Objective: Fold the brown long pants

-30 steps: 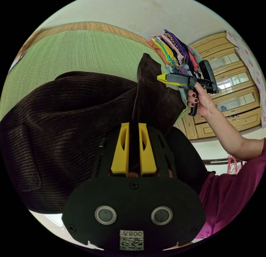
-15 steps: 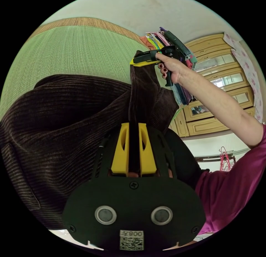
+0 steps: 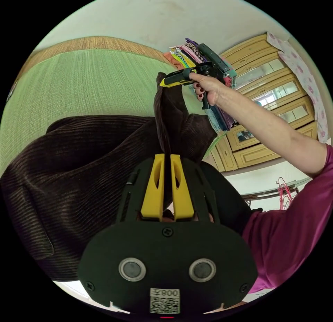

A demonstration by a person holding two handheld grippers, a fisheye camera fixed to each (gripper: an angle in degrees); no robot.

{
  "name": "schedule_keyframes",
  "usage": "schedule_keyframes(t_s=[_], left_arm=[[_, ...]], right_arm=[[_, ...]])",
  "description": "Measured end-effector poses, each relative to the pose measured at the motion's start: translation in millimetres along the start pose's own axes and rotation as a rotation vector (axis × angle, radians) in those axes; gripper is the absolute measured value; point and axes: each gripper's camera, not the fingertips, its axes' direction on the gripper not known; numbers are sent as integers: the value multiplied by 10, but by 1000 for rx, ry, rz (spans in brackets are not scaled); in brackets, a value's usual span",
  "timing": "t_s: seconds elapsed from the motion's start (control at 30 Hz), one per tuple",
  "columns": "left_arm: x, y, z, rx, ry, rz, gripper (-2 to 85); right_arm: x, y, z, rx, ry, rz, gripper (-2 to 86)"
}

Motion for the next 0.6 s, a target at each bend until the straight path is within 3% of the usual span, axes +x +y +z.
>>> schedule_keyframes(t_s=[0.3,0.6], left_arm=[[986,-239,-822,-33,-129,165,26],[1607,-260,-1146,-248,-285,247,27]], right_arm=[[1000,1681,-1334,265,-184,-23,2],[1999,3503,-988,286,-318,152,2]])
